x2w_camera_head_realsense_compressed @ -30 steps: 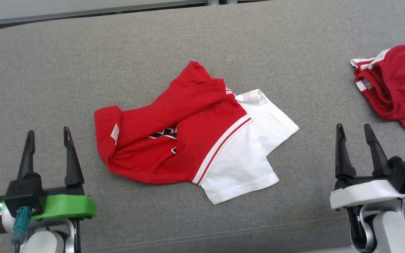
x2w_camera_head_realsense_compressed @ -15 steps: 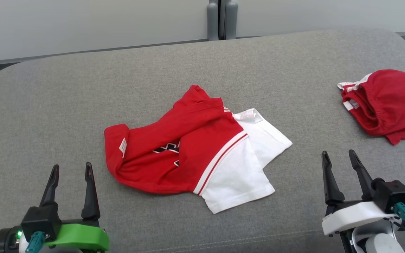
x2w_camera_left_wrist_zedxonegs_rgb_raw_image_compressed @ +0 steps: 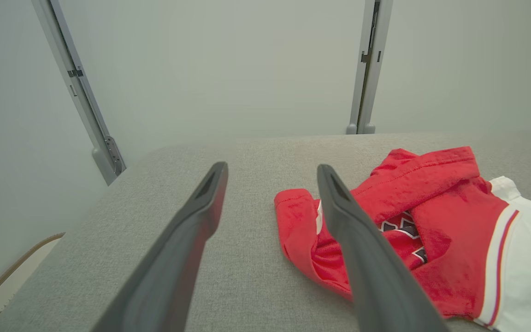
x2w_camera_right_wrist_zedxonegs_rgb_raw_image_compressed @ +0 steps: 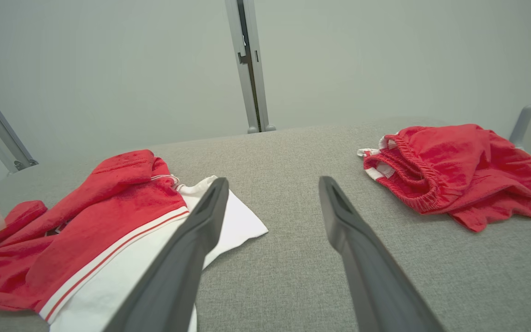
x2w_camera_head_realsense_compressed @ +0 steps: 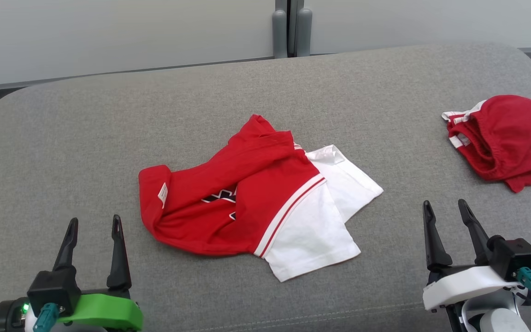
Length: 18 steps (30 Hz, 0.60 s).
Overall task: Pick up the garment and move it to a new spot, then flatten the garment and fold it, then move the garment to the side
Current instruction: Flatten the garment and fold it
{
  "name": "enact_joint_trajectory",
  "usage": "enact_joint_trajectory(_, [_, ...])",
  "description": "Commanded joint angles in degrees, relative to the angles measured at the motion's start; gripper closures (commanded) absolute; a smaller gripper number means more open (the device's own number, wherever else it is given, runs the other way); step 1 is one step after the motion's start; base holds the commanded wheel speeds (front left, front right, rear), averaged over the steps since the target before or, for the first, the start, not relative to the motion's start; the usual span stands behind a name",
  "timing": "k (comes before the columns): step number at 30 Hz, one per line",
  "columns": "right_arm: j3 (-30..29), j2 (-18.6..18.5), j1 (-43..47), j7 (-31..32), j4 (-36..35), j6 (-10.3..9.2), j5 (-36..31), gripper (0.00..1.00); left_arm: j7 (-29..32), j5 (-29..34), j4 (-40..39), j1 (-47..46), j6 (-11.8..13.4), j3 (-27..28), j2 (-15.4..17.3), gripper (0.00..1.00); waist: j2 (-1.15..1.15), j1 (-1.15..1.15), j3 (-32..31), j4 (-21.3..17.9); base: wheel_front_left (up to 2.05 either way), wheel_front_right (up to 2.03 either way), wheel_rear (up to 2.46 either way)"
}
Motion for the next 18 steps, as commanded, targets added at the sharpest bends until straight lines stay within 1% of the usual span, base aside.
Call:
enact_joint_trajectory(1, [-0.1, -0.1, 0.8, 0.1, -0.2, 0.00, -0.2, 0.00, 0.4, 0.1, 0.0, -0.2, -0.1, -0.4, 0.5, 0.00, 0.00, 0.00, 0.2, 0.1, 0.00, 0.00, 0.00])
enact_joint_trajectory(4, [0.0, -0.1, 0.4, 0.4, -0.4, 0.00, -0.2, 0.00, 2.3, -0.3, 0.2, -2.5, -1.8, -1.8, 0.8, 0.00, 0.00, 0.00, 0.7, 0.2, 0.00, 0.00, 0.00])
enact_joint_trajectory(9, [0.6, -0.1, -1.0, 0.7, -0.6, 0.00, -0.4, 0.00, 6.9, -0.1, 1.8, -9.0, -5.8, -4.8, 1.1, 0.00, 0.00, 0.00, 2.5, -0.2, 0.00, 0.00, 0.00])
enact_joint_trajectory(11, [0.9, -0.1, -1.5, 0.6, -0.6, 0.00, -0.4, 0.00, 8.9, -0.4, 3.2, -11.9, -7.3, -6.0, 0.8, 0.00, 0.00, 0.00, 3.2, -0.8, 0.00, 0.00, 0.00])
enact_joint_trajectory(13, [1.2, -0.1, -1.9, 0.5, -0.6, 0.00, -0.4, 0.00, 11.0, -0.2, 5.5, -15.3, -9.0, -7.2, 0.8, 0.00, 0.00, 0.00, 4.4, -1.3, 0.00, 0.00, 0.00])
enact_joint_trajectory(15, [1.6, 0.0, -2.5, 0.3, -0.6, 0.00, -0.3, 0.00, 13.1, -0.5, 8.1, -19.1, -10.7, -8.3, 0.2, 0.00, 0.00, 0.00, 5.7, -1.8, 0.00, 0.00, 0.00])
enact_joint_trajectory(18, [2.4, 0.0, -3.5, 0.0, -0.3, 0.00, -0.3, 0.00, 16.7, -1.2, 13.9, -24.6, -13.5, -9.8, -0.2, 0.00, 0.00, 0.00, 7.9, -2.8, 0.00, 0.00, 0.00])
